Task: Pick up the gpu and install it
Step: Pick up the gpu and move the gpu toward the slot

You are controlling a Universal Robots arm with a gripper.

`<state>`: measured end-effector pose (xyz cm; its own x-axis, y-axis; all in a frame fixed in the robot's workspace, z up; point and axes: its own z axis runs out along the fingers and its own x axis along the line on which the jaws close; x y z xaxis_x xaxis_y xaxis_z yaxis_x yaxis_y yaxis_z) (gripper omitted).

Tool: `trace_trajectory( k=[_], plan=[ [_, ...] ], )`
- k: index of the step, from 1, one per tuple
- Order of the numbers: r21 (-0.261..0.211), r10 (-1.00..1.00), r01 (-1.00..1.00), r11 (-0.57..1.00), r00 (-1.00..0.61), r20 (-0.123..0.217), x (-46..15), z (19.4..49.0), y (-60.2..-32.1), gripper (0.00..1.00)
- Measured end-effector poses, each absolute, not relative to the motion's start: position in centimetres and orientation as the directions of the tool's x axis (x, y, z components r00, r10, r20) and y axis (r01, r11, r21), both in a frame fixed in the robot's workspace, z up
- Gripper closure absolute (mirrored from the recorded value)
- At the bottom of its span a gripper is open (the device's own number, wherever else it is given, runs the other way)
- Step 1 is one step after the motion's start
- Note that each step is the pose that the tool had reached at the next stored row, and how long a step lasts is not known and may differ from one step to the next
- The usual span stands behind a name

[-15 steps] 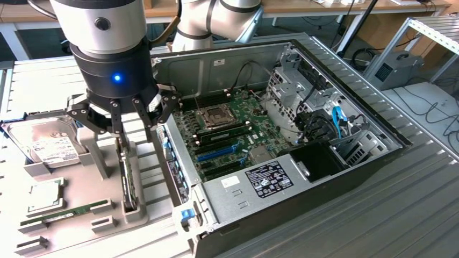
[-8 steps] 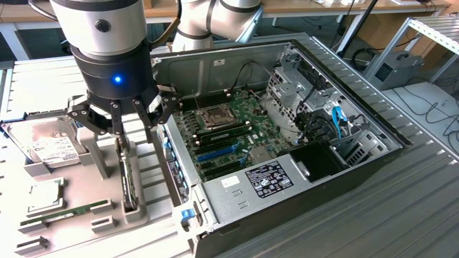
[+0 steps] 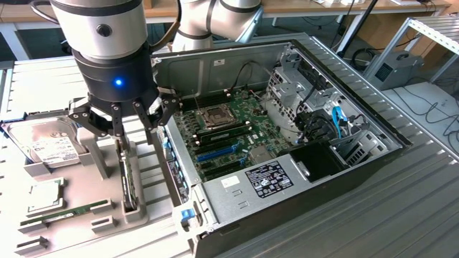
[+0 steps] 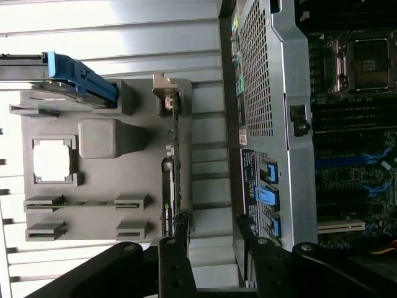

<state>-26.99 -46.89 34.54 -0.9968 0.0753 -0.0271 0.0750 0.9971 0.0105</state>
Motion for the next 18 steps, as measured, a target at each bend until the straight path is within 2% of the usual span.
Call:
trace_trajectory(
  k=[18],
  plan=[
    [0.01,0.075,0.075,0.997,-0.997,-0.027,-27.0,33.86,-46.89,0.58]
  ],
)
